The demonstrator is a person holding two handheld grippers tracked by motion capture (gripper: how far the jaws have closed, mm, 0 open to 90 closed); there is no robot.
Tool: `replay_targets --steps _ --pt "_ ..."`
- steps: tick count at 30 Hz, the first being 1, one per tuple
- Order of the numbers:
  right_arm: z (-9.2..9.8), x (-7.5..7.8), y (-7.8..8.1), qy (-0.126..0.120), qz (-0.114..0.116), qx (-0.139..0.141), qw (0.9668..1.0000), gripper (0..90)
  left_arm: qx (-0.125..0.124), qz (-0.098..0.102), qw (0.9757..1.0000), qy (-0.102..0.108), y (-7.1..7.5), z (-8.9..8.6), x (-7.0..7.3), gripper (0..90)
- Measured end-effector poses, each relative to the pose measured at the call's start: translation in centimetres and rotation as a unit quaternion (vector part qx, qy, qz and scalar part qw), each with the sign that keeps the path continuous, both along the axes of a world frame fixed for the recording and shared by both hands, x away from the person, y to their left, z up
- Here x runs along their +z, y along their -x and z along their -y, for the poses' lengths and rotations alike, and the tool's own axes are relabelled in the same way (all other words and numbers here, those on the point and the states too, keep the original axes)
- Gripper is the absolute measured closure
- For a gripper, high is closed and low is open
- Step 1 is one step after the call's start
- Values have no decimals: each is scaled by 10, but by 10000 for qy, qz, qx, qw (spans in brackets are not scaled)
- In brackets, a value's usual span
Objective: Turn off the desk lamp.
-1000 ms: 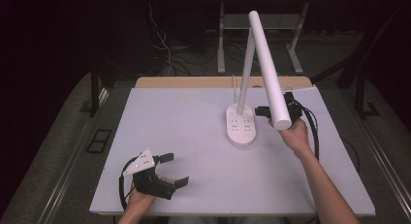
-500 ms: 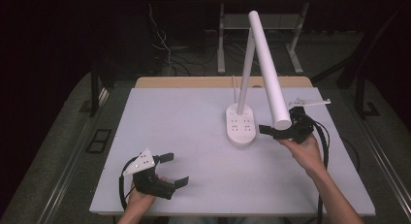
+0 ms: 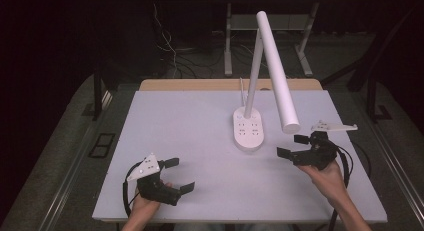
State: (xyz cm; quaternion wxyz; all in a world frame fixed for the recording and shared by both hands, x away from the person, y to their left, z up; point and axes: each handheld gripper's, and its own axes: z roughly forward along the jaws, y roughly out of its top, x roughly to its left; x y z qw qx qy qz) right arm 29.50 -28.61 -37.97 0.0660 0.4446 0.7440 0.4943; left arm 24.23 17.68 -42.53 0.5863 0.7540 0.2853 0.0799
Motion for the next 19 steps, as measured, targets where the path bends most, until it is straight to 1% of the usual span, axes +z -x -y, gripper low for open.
replay_targets --steps 1,2,3,5,6,8,9,10,11,12,13,15,18,19 --pt "3 -3 7 -47 10 -40 10000 6 -1 -3 10000 -3 0 0 0 0" --pt "3 -3 7 -47 10 -40 10000 6 -5 -7 10000 -5 0 0 0 0" --pt "4 -5 10 -55 34 -56 10000 6 -15 -6 10000 -8 0 0 0 0" --pt "5 -13 19 -17 45 -50 10000 6 -20 -14 10000 -11 0 0 0 0" --pt "5 -13 19 -17 45 -50 10000 6 -22 -14 10000 -2 1 1 0 0" --pt "6 -18 25 -7 39 -75 10000 6 -22 -12 10000 -12 1 1 0 0" --pt "5 -22 33 -9 28 -89 10000 6 -19 -13 10000 -4 1 1 0 0" --pt "5 -22 33 -9 28 -89 10000 6 -17 -15 10000 -4 1 0 0 0" --pt "4 -26 39 40 39 -88 9999 6 -16 -16 10000 -4 1 0 0 0" --pt "4 -29 42 73 70 -84 9999 6 -13 -15 10000 -4 1 0 0 0" --pt "4 -29 42 73 70 -84 9999 6 -13 -15 10000 -5 1 0 0 0" --pt "3 -32 47 71 86 -93 9999 6 -12 -12 10000 -2 1 0 0 0" --pt "1 -36 52 148 123 -93 9998 6 -13 -12 10000 -3 1 0 0 0" --pt "1 -37 53 175 169 -102 9997 6 -13 -15 10000 -7 1 0 0 0"
